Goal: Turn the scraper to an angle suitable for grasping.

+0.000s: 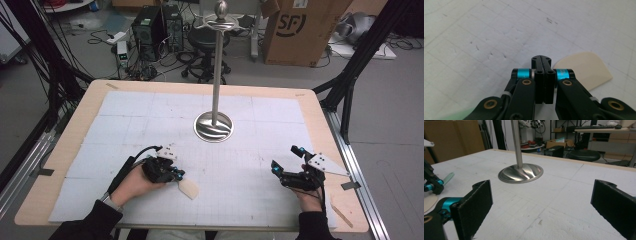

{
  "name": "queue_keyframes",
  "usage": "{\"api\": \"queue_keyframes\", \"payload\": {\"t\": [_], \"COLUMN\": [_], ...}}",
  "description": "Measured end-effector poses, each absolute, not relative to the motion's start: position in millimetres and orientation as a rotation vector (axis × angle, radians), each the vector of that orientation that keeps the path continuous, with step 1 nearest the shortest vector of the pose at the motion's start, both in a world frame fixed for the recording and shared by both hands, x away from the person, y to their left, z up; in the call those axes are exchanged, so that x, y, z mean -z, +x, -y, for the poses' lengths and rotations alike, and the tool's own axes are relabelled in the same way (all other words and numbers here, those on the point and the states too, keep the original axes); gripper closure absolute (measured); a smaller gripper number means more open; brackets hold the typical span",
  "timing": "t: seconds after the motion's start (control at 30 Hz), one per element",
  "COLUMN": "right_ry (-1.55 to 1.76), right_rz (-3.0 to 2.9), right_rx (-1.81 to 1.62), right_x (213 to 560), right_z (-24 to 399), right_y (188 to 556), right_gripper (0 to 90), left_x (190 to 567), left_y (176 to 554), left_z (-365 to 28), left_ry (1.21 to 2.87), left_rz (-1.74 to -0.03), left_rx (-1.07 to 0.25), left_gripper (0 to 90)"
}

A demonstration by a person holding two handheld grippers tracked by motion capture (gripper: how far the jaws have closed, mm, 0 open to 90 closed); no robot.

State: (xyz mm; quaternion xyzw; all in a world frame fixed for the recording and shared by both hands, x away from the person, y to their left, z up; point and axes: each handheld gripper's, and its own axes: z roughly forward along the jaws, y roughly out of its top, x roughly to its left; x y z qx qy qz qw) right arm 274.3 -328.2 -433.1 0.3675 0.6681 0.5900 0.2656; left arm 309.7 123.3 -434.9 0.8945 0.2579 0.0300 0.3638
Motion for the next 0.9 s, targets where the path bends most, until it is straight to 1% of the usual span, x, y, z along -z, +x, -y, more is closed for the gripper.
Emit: {"api": "queue_keyframes", "payload": {"t": [0.13,0.2,0.53,0.7,0.9], "right_ry": [0.994,1.0,0.997,0.994,0.999], "right_rz": [-1.806,-1.804,-1.805,-1.809,-1.811], "right_rx": [-1.592,-1.592,-1.596,-1.596,-1.597], "right_x": [433.0,433.3,433.1,433.2,434.1], "right_z": [328.2,328.4,328.5,328.1,329.2], "right_y": [273.9,273.8,273.3,273.3,273.4], "right_gripper": [2.7,2.7,2.7,2.7,2.7], "left_x": [436.0,436.8,435.9,434.2,426.8], "left_y": [299.9,294.4,275.5,278.5,290.6], "left_z": [-130.4,-140.1,-166.7,-171.2,-194.3], "left_ry": [2.293,2.285,2.295,2.272,2.216], "left_rz": [-0.64,-0.648,-0.635,-0.646,-0.772], "left_rx": [-0.058,-0.028,-0.01,-0.062,-0.182], "left_gripper": [90.0,90.0,89.9,89.9,89.9]}}
